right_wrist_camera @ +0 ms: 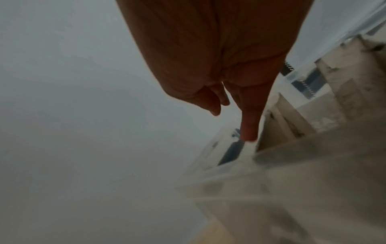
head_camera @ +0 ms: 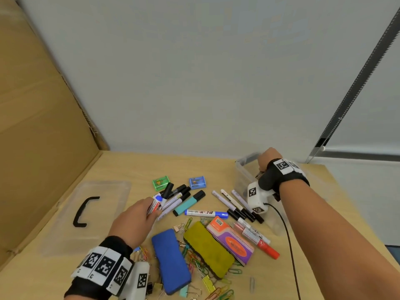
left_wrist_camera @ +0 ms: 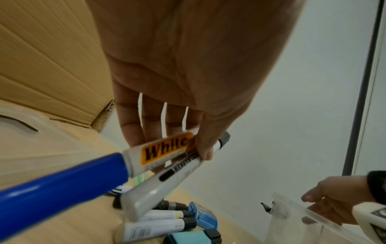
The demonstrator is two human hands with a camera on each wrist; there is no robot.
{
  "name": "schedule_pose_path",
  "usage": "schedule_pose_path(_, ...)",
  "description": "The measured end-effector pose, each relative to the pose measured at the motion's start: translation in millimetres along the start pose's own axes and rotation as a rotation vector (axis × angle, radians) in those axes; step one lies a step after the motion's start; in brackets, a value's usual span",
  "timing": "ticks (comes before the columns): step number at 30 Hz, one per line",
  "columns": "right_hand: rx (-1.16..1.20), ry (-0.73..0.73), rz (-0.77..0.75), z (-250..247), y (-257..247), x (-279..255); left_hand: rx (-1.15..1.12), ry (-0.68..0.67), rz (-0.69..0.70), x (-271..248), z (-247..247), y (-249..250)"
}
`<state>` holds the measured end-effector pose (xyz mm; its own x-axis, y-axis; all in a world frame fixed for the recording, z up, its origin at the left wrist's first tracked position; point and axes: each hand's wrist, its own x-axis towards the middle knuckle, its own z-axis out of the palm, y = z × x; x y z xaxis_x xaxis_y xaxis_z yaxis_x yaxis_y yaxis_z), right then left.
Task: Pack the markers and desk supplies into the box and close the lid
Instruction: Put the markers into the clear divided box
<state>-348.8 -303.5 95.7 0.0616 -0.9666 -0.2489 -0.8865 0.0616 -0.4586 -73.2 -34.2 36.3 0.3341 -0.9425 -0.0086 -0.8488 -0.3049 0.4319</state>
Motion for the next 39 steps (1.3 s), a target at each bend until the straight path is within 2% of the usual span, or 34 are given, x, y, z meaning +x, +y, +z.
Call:
schedule_pose_path(2,0.221,0.228,-0.01,4.2,-5.4,-8.3,-0.045,-0.004,0.022,0.1,-1.2,2.4)
schedule_pose_path(3,0.297,0.291,-0.077,6.6,-7.6,-20.3,-0.088,-0.011,0.038,0.0,-1.8,3.4)
schedule_pose_path(5,0.385,0.324,-0.286,12.9,-6.9,-49.9,-0.211,-0.038,0.081,0.2,-3.0,6.9)
schedule_pose_path(8,0.395,0.143,-0.523,25.5,-8.4,-93.2,-0.342,-0.088,0.144,0.7,-4.0,20.4)
schedule_pose_path(10,0.348,-0.005,-0.591,35.3,-12.6,-110.5,-0.368,-0.12,0.186,1.6,-2.6,31.5)
schedule_pose_path(14,0.424,-0.371,-0.594,55.0,-26.8,-128.6,-0.316,-0.169,0.242,4.2,5.8,47.4)
schedule_pose_path(15,0.47,-0.439,-0.584,58.9,-31.0,-131.6,-0.296,-0.174,0.245,5.8,8.9,48.5)
schedule_pose_path(17,0.549,-0.486,-0.586,63.8,-37.4,-136.2,-0.267,-0.182,0.235,7.9,12.1,50.2)
schedule_pose_path(21,0.604,-0.352,-0.636,61.8,-41.8,-140.5,-0.321,-0.135,0.286,7.0,12.2,54.2)
schedule_pose_path(23,0.599,-0.184,-0.671,48.8,-39.9,-137.1,-0.368,-0.067,0.315,5.4,9.5,52.3)
schedule_pose_path(25,0.586,0.077,-0.681,26.7,-34.6,-131.6,-0.403,-0.002,0.285,3.8,6.3,45.2)
schedule_pose_path(28,0.597,0.487,-0.629,-6.5,-20.2,-114.4,-0.41,0.057,0.244,-1.1,2.3,31.7)
schedule_pose_path(29,0.596,0.573,-0.589,-13.9,-15.2,-105.9,-0.409,0.063,0.242,-3.0,0.8,28.2)
schedule_pose_path(31,0.574,0.65,-0.482,-21.1,-7.6,-84.0,-0.418,0.084,0.237,-5.5,-1.5,23.5)
schedule_pose_path(35,0.444,0.606,-0.223,-13.8,-3.1,-36.1,-0.421,0.106,0.198,-6.1,-3.4,19.4)
schedule_pose_path(37,0.427,0.512,-0.06,-8.5,-4.3,-16.4,-0.408,0.087,0.19,-6.2,-3.3,19.5)
schedule_pose_path(39,0.386,0.351,0.062,-7.5,-4.9,-1.8,-0.397,0.069,0.19,-6.1,-2.9,18.6)
